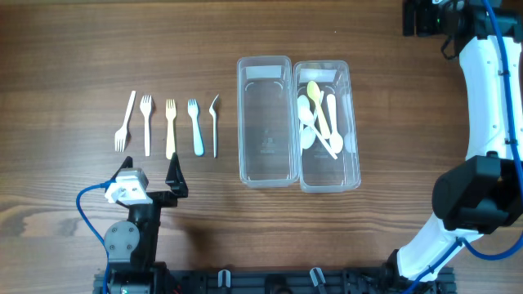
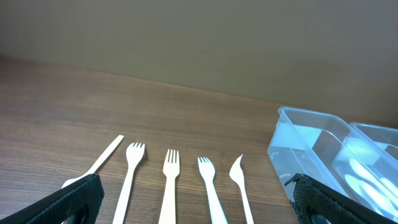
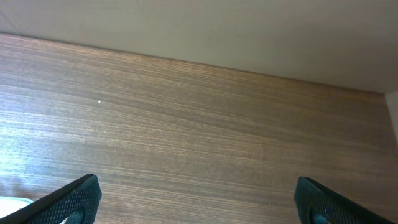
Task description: Pack container
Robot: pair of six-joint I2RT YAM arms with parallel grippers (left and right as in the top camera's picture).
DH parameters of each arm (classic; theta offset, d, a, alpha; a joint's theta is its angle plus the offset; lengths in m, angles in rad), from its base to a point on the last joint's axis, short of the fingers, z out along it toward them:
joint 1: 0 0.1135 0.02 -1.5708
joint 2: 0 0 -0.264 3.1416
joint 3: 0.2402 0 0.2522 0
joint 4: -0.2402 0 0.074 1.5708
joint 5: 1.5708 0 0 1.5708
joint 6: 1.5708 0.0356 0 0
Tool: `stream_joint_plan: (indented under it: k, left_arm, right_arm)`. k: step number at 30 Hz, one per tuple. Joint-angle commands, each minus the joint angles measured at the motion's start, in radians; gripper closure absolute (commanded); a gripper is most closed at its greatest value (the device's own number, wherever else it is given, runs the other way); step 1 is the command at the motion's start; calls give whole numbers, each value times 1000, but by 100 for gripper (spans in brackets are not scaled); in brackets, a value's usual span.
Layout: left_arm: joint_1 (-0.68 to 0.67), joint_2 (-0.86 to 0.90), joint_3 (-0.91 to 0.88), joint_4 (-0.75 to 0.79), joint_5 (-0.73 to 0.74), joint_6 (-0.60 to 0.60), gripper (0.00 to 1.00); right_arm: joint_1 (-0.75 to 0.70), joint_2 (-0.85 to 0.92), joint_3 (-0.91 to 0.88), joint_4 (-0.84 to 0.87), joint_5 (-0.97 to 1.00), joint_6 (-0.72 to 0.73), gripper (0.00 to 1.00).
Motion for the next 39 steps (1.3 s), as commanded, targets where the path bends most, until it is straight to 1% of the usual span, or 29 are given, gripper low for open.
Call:
stream_joint_plan:
  k: [1,5,7,10,13,16,22,25,27,31,33,37,39]
  left_arm:
    - [-2,-7,-8,19,-3,-2,0]
    - [-1,-7,-6,73,-5,-15,0]
    - [-1,-7,-3,116,-10,-70,0]
    - [-1,1,26,136,-39,-134,0]
    - [-1,58,97,134,-63,-146,0]
    - [-1,168,200,132,-93,-145,0]
    - [0,560,554,97,-103,-120,0]
    - [0,790,775,9,-102,-83,0]
    - [0,943,923,-63,-102,-81,0]
    - [0,1224,1137,-180,-102,-81,0]
    - [0,1315,1167,-185,-102,-80,0]
    - [0,1473,1170,-166,-97,-85,0]
    - [-2,1532,1170,-153,-56,-85,0]
  right_arm:
    - [3,1,-5,2,14,-9,0]
    - [3,1,-5,2,14,-9,0]
    - [3,1,-5,2,14,-9,0]
    - [3,1,-5,2,14,-9,0]
    - [3,1,-5,2,14,-9,0]
    - [3,1,-5,2,14,-9,0]
    - [3,1,-5,2,14,-9,0]
    - [3,1,-5,2,14,-9,0]
    - [3,1,-5,2,14,-9,0]
    - [3,1,-5,2,14,-9,0]
    - [3,1,-5,2,14,-9,0]
    - [3,1,-5,2,14,-9,0]
    - [3,1,-5,2,14,-9,0]
